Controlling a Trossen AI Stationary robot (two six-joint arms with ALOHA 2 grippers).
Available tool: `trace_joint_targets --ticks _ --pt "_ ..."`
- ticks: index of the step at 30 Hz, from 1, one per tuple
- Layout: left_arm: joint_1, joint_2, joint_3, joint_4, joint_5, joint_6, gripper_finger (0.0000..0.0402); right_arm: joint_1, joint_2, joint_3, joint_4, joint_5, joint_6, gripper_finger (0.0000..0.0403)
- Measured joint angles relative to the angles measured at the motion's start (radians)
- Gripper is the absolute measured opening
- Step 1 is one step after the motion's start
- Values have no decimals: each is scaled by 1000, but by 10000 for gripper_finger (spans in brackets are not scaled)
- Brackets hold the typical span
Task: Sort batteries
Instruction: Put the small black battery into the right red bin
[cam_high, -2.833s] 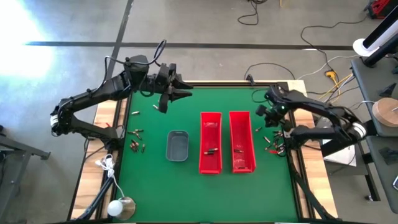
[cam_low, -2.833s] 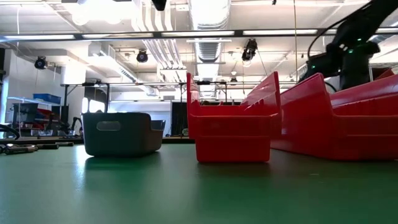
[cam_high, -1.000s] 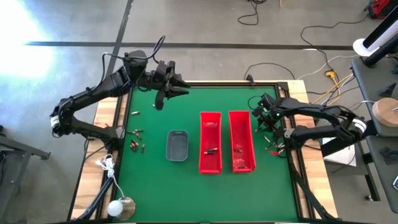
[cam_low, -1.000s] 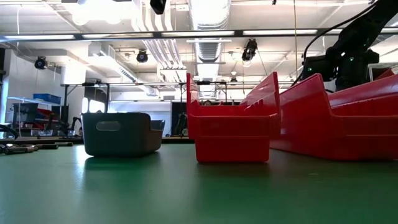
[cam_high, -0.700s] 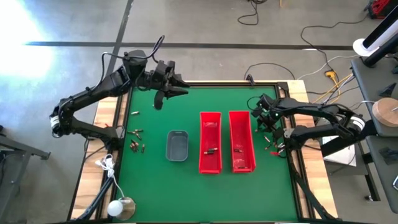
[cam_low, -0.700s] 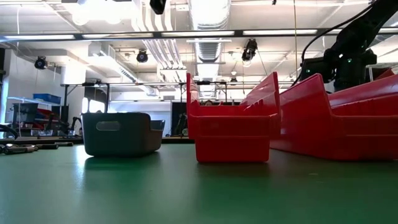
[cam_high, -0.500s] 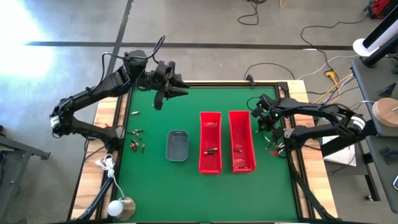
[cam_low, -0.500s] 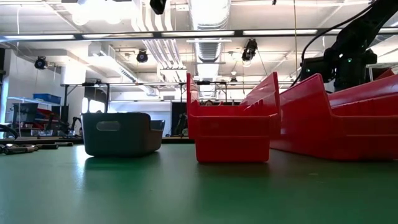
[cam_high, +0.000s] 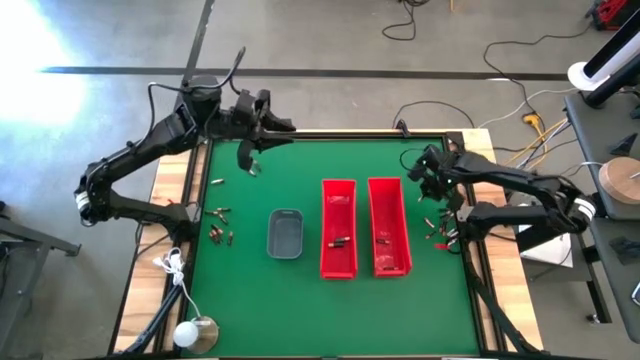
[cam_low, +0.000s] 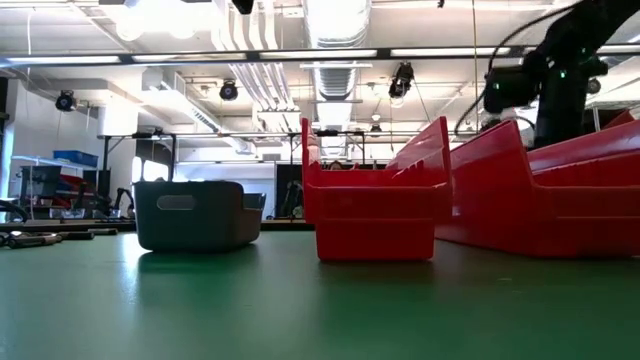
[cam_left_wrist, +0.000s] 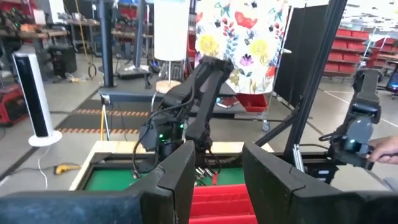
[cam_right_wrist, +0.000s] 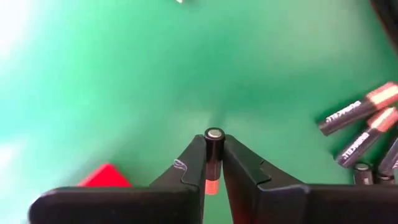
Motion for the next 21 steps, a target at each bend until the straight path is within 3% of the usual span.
trace_joint_targets --ticks 4,9,16,21 --pt "0 -2 0 25 0 -18 115 8 -33 114 -5 61 -153 30" --pt "0 -3 0 35 0 -35 115 39 20 286 -9 76 -549 29" --pt "0 -33 0 38 -4 -35 115 149 148 485 -15 -121 -1165 27" --pt "0 -58 0 38 -29 -35 115 275 245 589 -21 -133 -1376 27"
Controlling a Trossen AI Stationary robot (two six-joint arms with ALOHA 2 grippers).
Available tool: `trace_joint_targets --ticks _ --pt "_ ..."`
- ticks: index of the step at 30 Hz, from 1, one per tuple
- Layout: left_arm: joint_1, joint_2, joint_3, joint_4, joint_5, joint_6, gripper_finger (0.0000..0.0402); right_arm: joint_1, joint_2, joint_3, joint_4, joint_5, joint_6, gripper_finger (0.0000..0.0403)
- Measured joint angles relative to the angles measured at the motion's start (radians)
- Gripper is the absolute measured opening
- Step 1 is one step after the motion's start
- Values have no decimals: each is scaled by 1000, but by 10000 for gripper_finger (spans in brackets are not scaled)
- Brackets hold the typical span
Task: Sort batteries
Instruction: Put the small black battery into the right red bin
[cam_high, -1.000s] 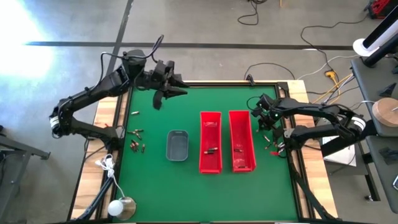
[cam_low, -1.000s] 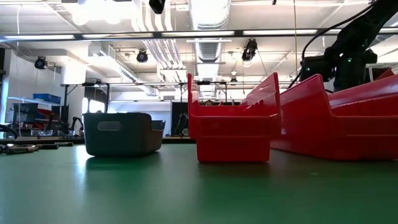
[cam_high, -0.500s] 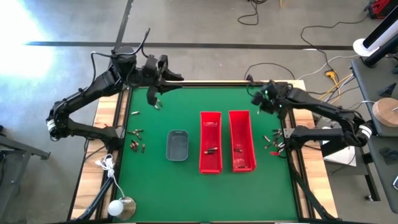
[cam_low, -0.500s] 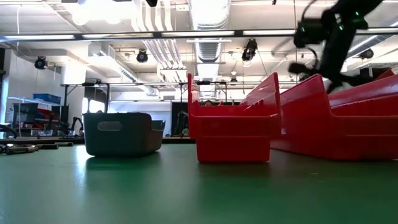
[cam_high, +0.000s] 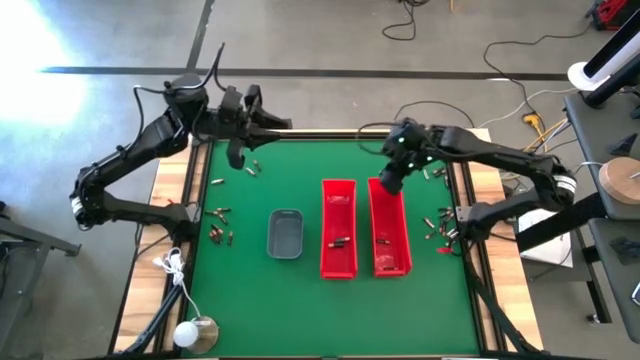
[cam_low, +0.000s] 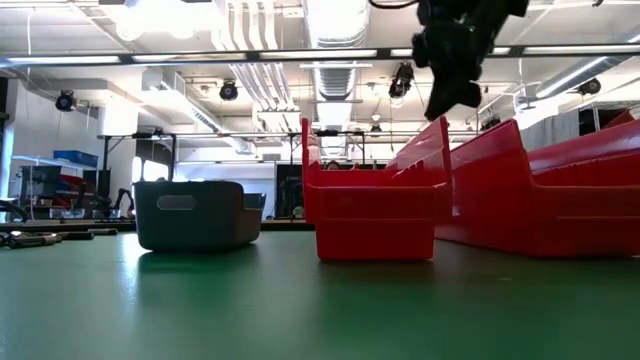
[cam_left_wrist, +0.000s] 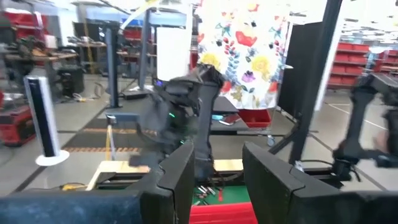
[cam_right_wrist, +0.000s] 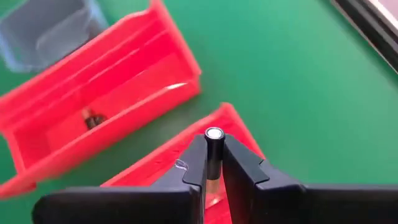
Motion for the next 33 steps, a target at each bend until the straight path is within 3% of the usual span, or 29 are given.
trace_joint_targets --ticks 11,19,25,33 --pt "0 -19 0 0 -55 -3 115 171 132 -37 -39 -20 -151 27" --pt "0 -8 0 11 -56 0 115 245 175 -105 -26 76 -217 28" --pt "1 -6 0 6 -56 0 115 352 196 -117 -32 266 -211 28" --pt "1 -6 0 6 -56 10 115 443 235 -145 -15 274 -135 28"
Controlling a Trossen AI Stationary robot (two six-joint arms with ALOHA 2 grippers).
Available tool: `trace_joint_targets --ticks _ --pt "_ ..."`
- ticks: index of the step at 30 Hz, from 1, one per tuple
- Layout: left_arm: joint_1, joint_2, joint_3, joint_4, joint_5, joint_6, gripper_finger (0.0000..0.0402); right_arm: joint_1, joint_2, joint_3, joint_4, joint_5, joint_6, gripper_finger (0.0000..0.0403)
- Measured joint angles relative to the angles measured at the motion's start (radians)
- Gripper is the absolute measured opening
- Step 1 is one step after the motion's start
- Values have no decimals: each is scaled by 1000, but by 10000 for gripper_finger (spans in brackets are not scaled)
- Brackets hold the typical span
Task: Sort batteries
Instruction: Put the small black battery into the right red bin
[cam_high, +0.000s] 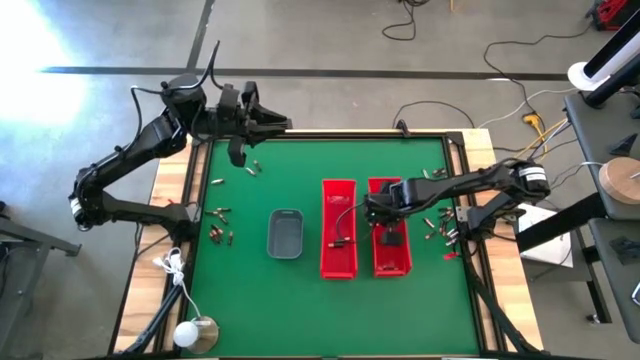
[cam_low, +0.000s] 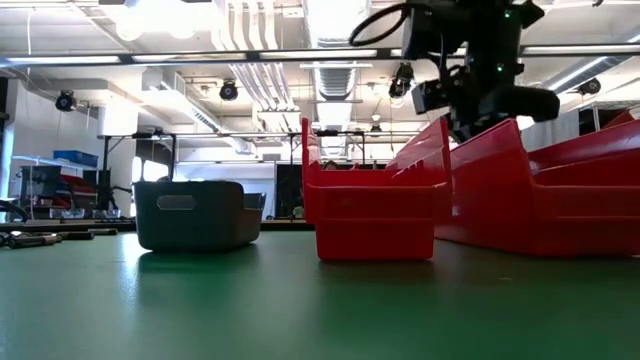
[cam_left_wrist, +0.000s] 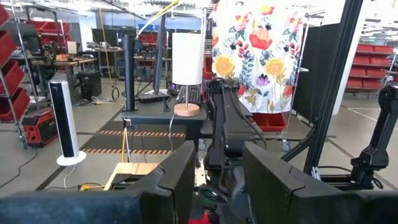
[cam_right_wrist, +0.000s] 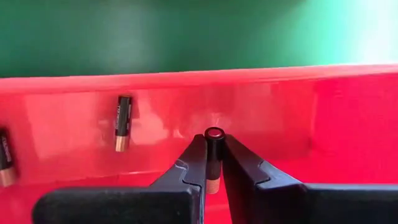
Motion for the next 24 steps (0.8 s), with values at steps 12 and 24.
trace_joint_targets --ticks 12,24 --pt "0 0 0 -2 -111 93 115 17 99 -70 134 -1 50 28" --pt "2 0 0 -10 -208 99 115 25 131 -74 139 -1 50 81"
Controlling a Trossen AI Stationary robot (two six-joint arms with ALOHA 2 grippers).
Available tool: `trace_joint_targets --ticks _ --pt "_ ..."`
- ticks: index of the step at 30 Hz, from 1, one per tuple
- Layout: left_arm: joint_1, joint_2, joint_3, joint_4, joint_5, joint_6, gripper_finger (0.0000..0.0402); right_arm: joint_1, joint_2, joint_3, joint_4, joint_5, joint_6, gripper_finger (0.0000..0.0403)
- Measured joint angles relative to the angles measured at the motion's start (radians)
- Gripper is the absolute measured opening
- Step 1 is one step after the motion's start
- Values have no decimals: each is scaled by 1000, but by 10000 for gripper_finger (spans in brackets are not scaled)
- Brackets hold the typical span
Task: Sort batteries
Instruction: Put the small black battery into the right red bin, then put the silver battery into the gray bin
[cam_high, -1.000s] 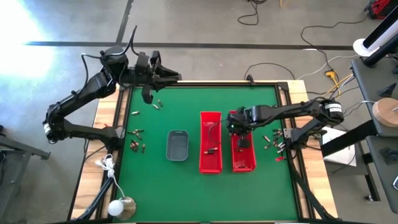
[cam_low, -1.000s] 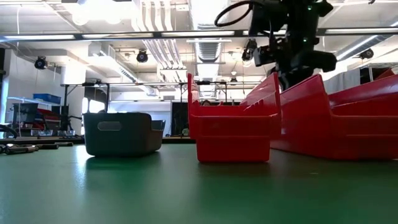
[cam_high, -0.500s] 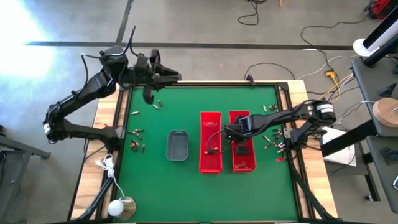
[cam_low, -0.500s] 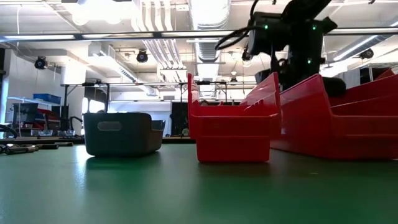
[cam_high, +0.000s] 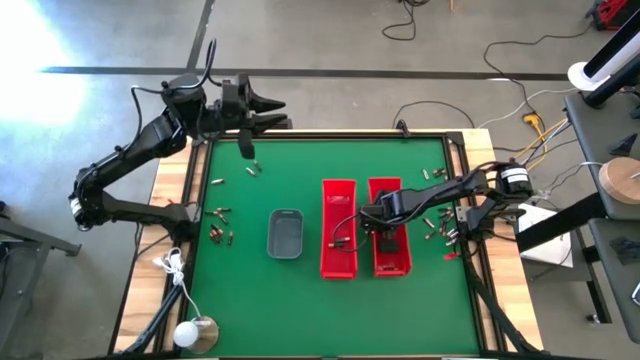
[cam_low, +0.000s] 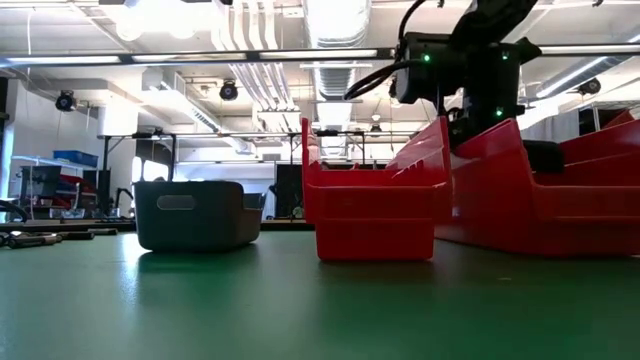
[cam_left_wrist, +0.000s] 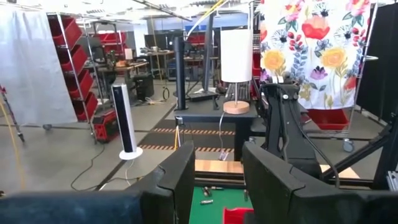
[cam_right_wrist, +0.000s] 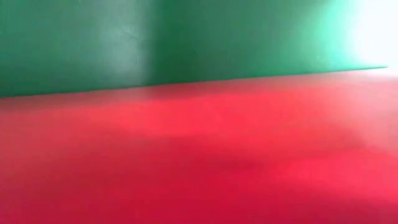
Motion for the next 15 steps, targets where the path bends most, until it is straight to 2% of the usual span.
trace_joint_targets --ticks 3,7,12,15 --pt "0 0 0 1 0 5 115 0 -20 1 -28 0 0 110" --pt "1 0 0 2 -2 7 115 0 -114 58 -146 28 3 139" --pt "2 3 0 8 -2 2 115 -22 -326 137 -259 286 32 154" --pt "2 13 0 7 -1 -3 115 -97 -448 144 -281 384 189 157"
